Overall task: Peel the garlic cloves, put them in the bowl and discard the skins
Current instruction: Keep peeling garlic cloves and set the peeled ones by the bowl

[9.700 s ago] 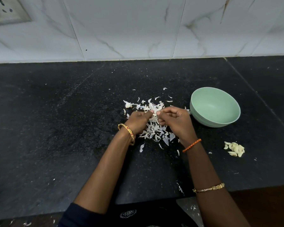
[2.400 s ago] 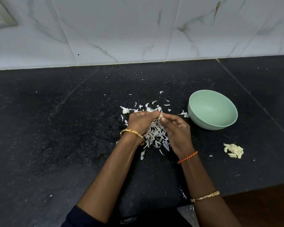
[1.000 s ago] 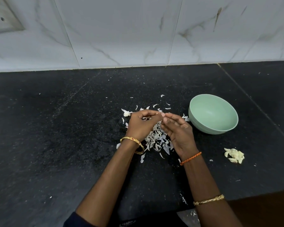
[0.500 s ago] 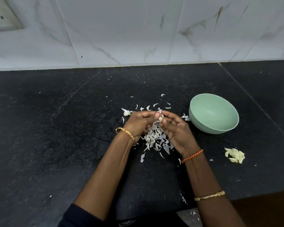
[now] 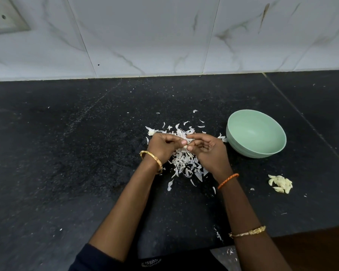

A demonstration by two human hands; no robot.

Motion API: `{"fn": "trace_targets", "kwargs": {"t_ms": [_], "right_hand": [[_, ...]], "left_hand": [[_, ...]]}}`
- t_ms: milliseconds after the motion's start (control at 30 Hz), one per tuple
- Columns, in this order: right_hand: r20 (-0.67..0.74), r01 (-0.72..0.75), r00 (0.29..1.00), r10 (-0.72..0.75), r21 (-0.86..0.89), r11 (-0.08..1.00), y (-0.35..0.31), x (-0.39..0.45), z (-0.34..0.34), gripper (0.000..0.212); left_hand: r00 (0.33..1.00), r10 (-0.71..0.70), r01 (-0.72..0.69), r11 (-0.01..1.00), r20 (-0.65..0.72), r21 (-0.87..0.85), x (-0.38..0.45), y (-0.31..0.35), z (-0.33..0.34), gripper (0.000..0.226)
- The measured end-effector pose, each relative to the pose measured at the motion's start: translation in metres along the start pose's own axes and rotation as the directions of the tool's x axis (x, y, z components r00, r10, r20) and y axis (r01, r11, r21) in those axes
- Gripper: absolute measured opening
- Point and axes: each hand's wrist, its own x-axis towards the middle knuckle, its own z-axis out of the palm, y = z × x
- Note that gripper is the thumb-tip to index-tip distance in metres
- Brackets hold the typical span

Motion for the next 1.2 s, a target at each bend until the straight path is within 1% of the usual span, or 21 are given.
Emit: {"fn": "trace_targets", "kwargs": {"t_ms": [33,67,100,167,233,267,333,467,600,700,800,900,933,967,1033,1067,1100,1200], "right_hand": [[-0.035,0.022,0.999,-0.024,-0.03,0.999,0.0,-0.001,0.004,0.04],[-0.056,0.035,0.998,-0.037,-0.033,0.999,-0.001,-0.001,0.006,0.042],[-0.058,0.032,0.998,-0.032,-0.003,0.999,-0.002,-0.001,0.007,0.042],[-0.005,-0.021,1.0,0.022,0.136,0.99,-0.004,0.0,0.003,0.039],[0.056,-0.078,0.996,0.066,0.257,0.963,-0.004,0.0,-0.002,0.037],[0.074,-0.097,0.994,0.079,0.291,0.952,-0.004,0.001,-0.002,0.036],[0.068,-0.112,0.993,0.095,0.303,0.946,-0.003,0.0,-0.001,0.034],[-0.027,-0.124,0.99,0.136,0.264,0.956,-0.004,0.002,0.001,0.023],[-0.094,-0.042,0.994,0.056,0.146,0.988,-0.001,0.003,0.0,0.012],[-0.146,-0.024,0.989,0.037,0.092,0.995,0.002,0.004,-0.002,0.005],[-0.179,-0.016,0.984,0.02,0.022,1.0,0.005,0.005,-0.004,0.007],[-0.219,-0.004,0.976,-0.022,-0.115,0.993,0.009,0.003,-0.004,0.007],[-0.204,-0.001,0.979,-0.026,-0.135,0.991,0.008,0.003,-0.004,0.007],[-0.16,-0.007,0.987,-0.012,-0.12,0.993,0.006,0.002,-0.004,0.009],[-0.007,-0.077,0.997,0.077,-0.013,0.997,-0.001,0.0,-0.004,0.014],[0.066,-0.119,0.991,0.117,0.039,0.992,-0.005,-0.002,-0.003,0.018],[0.11,-0.132,0.986,0.124,0.066,0.989,-0.007,-0.003,-0.003,0.022],[0.133,-0.101,0.987,0.089,0.083,0.991,-0.008,-0.004,-0.002,0.018]], "left_hand": [[0.995,0.087,-0.084,0.994,-0.043,0.074,-0.001,0.0,0.002,0.008],[0.989,0.138,-0.132,0.987,-0.06,0.096,-0.001,0.002,0.004,0.01],[0.987,0.151,-0.147,0.987,-0.06,0.068,-0.003,0.004,0.004,0.011],[0.993,0.114,-0.115,0.993,-0.02,-0.031,-0.004,0.009,0.001,0.014],[0.997,0.072,-0.071,0.996,0.021,-0.057,-0.004,0.01,-0.001,0.015],[0.997,0.061,-0.058,0.997,0.042,-0.06,-0.004,0.01,-0.001,0.014],[0.996,0.041,-0.036,0.997,0.075,-0.069,-0.003,0.009,-0.002,0.011],[0.995,0.012,-0.006,0.998,0.099,-0.056,-0.002,0.008,-0.003,0.013],[0.994,-0.005,0.013,0.997,0.105,-0.078,-0.001,0.004,-0.004,0.016],[0.993,-0.005,0.017,0.995,0.122,-0.1,-0.002,0.002,-0.007,0.017],[0.992,-0.007,0.024,0.991,0.126,-0.133,-0.004,0.001,-0.009,0.02],[0.995,-0.01,0.025,0.99,0.102,-0.142,-0.005,0.002,-0.008,0.015],[0.996,-0.014,0.026,0.99,0.086,-0.141,-0.005,0.001,-0.008,0.014],[0.998,-0.017,0.026,0.991,0.067,-0.133,-0.006,0.002,-0.007,0.015],[0.999,-0.013,0.018,0.995,0.049,-0.103,-0.005,0.001,-0.007,0.022],[0.999,-0.007,0.011,0.996,0.05,-0.087,-0.005,0.0,-0.007,0.025],[0.999,0.004,0.0,0.997,0.052,-0.072,-0.005,0.0,-0.008,0.027],[0.997,0.048,-0.047,0.999,0.06,-0.026,-0.005,-0.002,-0.01,0.029]]}}
